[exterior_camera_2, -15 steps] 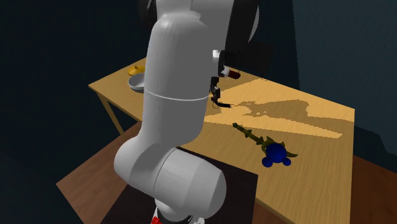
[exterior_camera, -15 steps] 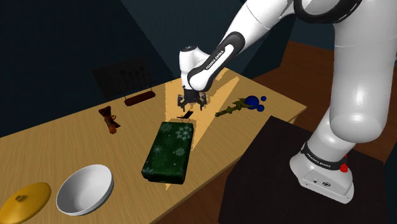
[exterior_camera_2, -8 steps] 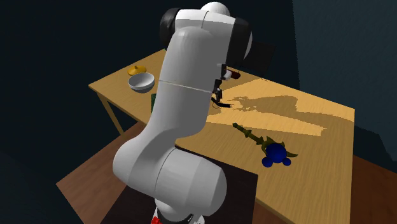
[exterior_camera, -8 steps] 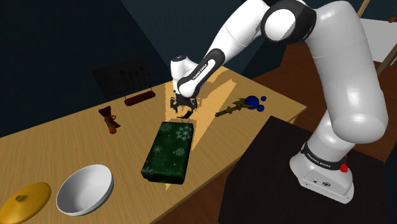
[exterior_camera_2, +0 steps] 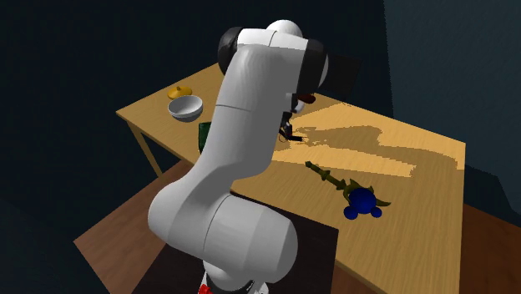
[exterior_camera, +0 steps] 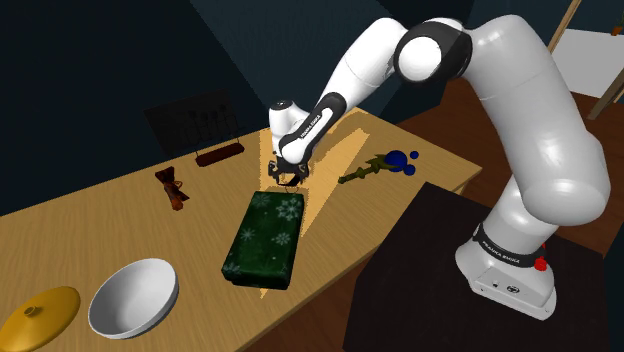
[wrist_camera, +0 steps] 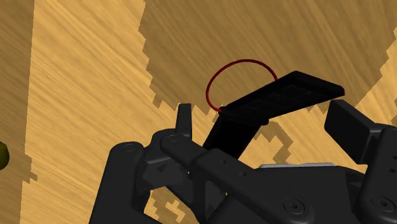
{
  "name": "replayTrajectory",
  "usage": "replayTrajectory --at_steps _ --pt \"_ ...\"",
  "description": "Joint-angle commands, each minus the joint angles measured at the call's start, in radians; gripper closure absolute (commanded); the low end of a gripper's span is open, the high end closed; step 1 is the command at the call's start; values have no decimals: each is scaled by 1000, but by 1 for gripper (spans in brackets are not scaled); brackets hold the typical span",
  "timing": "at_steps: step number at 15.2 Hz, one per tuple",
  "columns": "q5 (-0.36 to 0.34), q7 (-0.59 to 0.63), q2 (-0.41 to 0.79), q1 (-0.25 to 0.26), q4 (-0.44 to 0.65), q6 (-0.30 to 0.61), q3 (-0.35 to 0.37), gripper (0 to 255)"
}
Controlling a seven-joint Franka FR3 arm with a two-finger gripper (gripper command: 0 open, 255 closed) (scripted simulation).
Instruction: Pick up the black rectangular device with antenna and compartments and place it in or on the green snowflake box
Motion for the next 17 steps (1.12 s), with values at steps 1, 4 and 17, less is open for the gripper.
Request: replayTrajectory --at_steps 1,4,17 --pt "-1 0 10 0 6 5 -1 0" --pt "-1 0 10 0 6 5 -1 0" --pt "-1 0 10 0 6 5 -1 255"
